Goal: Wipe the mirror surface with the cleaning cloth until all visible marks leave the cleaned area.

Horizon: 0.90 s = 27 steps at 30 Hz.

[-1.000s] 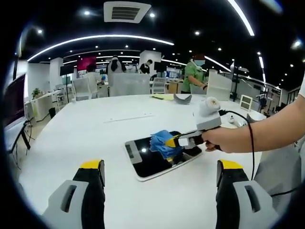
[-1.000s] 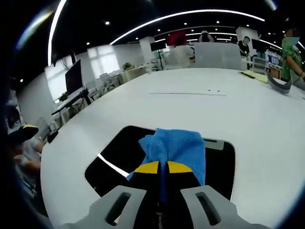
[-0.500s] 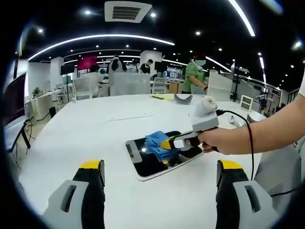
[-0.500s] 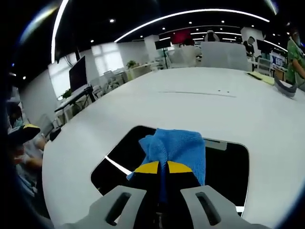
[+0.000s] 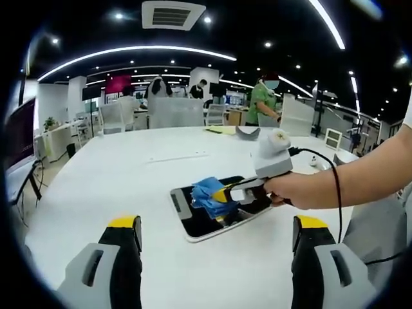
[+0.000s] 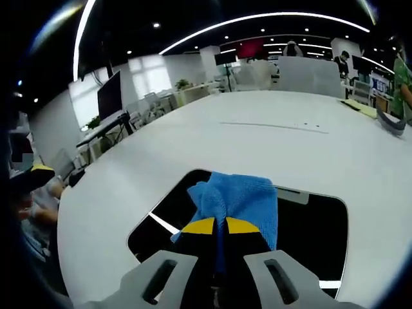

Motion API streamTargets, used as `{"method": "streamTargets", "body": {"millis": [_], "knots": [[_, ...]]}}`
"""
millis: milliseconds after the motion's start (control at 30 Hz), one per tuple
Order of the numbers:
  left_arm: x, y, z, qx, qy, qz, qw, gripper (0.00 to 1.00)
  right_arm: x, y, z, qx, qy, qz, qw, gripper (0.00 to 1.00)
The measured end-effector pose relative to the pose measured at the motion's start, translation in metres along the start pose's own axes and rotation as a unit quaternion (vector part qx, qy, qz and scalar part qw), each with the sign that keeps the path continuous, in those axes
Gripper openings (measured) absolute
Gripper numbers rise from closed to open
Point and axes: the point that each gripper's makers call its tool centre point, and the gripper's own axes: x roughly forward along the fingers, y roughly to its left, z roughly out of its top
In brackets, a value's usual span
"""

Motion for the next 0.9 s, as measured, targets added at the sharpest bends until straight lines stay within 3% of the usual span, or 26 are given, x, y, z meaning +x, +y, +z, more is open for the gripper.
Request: {"method": "streamTargets", "body": {"millis": [500,900], "knots": [[-0.004,0.001,-0.001,-0.001,-0.001,0.003,1.0000,0.98,0.007,0.014,0.002,-0.002,0.009,0.009,0.9999,0.00],[-0.007,0.007,-0.001,-0.005,-0.004,0.010,0.9999,0.98,0.026,0.032,0.007,-0.014,0.016,0.022,0.9995,0.00]]}}
